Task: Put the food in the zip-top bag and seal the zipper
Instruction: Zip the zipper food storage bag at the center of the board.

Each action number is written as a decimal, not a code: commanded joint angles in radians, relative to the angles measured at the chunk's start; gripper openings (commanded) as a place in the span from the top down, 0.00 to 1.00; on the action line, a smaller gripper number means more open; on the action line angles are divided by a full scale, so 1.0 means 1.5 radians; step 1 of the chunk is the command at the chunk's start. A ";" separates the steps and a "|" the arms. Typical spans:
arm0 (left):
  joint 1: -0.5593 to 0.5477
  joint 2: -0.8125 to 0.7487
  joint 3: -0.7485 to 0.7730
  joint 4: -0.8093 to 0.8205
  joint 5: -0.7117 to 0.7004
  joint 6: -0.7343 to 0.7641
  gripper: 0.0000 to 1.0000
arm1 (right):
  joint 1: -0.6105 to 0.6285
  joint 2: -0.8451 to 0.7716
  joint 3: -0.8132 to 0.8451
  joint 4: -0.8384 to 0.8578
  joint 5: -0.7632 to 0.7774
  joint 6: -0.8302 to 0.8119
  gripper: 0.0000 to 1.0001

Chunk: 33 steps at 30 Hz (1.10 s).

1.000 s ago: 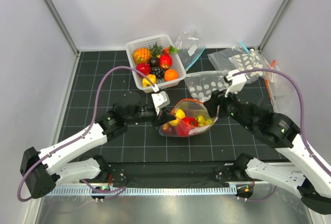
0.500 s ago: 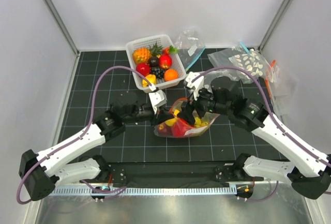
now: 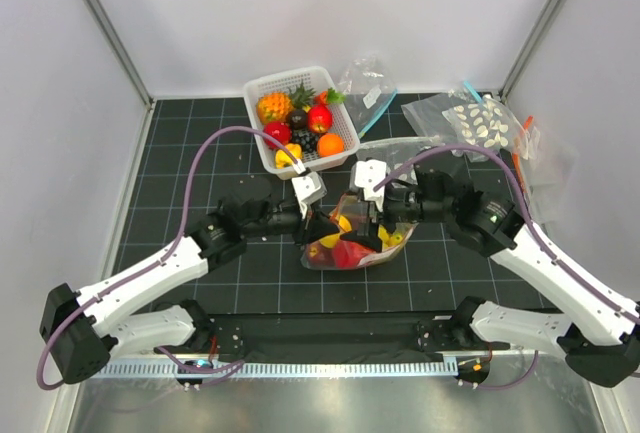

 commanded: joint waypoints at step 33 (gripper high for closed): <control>0.003 -0.144 -0.093 -0.010 -0.060 -0.032 0.94 | 0.052 0.151 0.018 0.020 0.003 -0.154 0.42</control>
